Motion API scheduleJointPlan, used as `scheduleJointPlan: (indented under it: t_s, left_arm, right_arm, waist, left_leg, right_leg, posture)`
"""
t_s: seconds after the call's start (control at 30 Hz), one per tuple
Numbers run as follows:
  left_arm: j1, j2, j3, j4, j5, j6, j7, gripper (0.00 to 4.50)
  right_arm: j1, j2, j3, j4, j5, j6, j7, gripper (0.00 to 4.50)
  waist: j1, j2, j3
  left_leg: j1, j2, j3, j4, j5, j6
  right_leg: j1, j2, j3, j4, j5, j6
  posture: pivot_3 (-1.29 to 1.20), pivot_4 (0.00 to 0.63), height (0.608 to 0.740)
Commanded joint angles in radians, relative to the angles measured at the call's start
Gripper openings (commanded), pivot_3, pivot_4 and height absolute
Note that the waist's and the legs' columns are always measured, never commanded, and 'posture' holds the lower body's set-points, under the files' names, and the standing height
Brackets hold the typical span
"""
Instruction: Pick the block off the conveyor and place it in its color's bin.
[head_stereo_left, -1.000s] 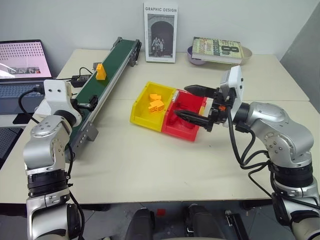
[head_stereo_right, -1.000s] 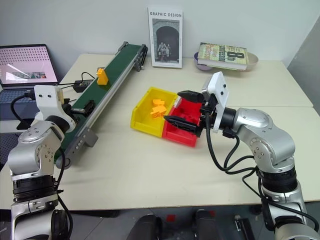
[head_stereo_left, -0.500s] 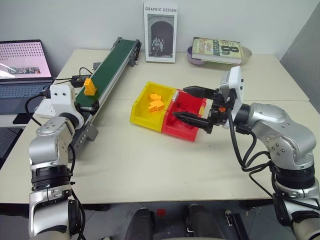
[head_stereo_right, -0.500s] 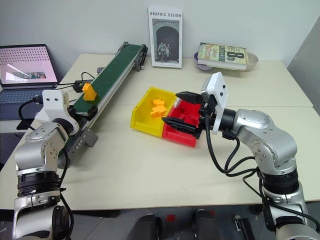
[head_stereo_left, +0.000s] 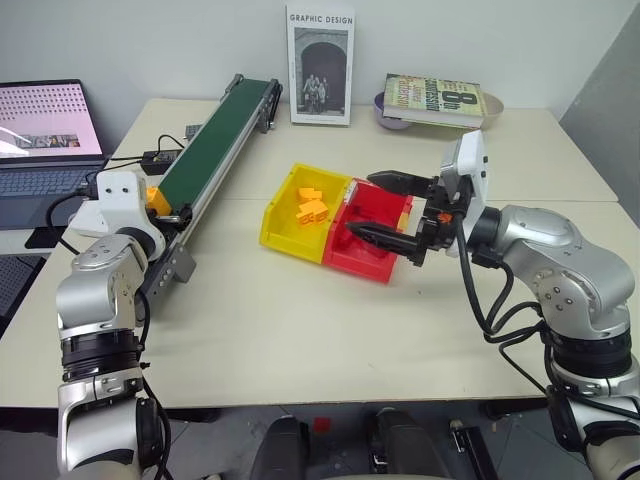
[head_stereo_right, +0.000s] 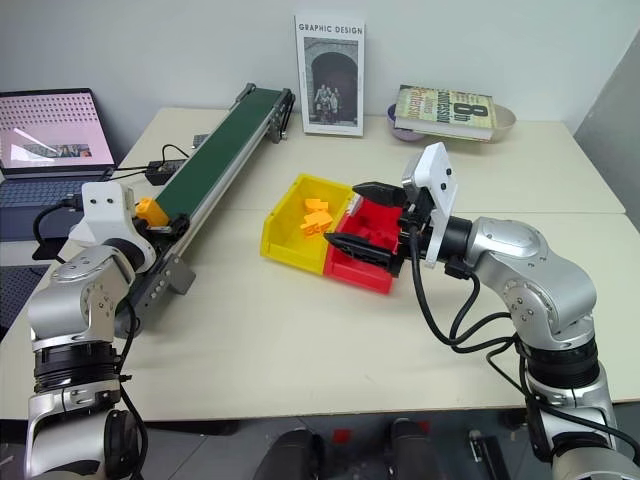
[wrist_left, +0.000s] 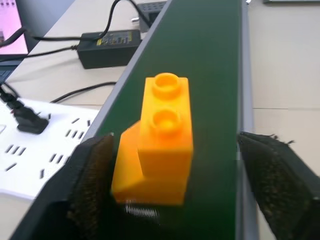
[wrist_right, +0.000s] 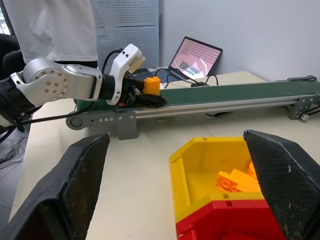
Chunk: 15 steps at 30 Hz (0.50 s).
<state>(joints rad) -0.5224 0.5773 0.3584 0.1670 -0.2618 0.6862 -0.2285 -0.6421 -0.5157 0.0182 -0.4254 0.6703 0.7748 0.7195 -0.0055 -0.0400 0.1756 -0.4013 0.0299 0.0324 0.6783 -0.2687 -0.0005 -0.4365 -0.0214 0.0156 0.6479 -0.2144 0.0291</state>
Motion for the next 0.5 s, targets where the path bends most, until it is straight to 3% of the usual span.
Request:
scheduleJointPlan:
  t_s: [0.03, 0.3, 0.5]
  left_arm:
    - [0.034, 0.016, 0.039, -0.089, -0.018, 0.067, 0.017, 3.01]
    - [0.069, 0.011, 0.091, -0.231, -0.048, 0.195, 0.059, 1.52]
    - [-0.060, 0.005, -0.005, -0.243, -0.065, 0.183, 0.006, 1.51]
  right_arm:
    - [-0.029, -0.013, -0.036, -0.012, 0.019, -0.008, 0.003, 4.50]
    - [-0.035, -0.011, -0.035, -0.002, 0.023, -0.012, -0.009, 4.50]
    - [0.002, -0.042, -0.050, -0.037, -0.027, -0.006, -0.081, 4.50]
  waist:
    - [0.000, 0.000, 0.000]
    - [-0.001, 0.000, 0.000]
    - [0.009, 0.000, 0.000]
  left_leg:
    - [0.000, 0.000, 0.000, 0.000, 0.000, 0.000]
    - [0.001, 0.001, 0.000, 0.000, 0.000, 0.000]
    - [0.000, 0.000, 0.000, 0.000, 0.000, 0.000]
  right_leg:
    - [0.000, 0.000, 0.000, 0.000, 0.000, 0.000]
    - [0.000, -0.001, 0.000, 0.001, 0.000, 0.000]
    - [0.000, 0.000, 0.000, 0.000, 0.000, 0.000]
  posture:
    - [0.00, 0.150, 0.740]
    - [0.00, 0.150, 0.740]
    - [0.00, 0.150, 0.740]
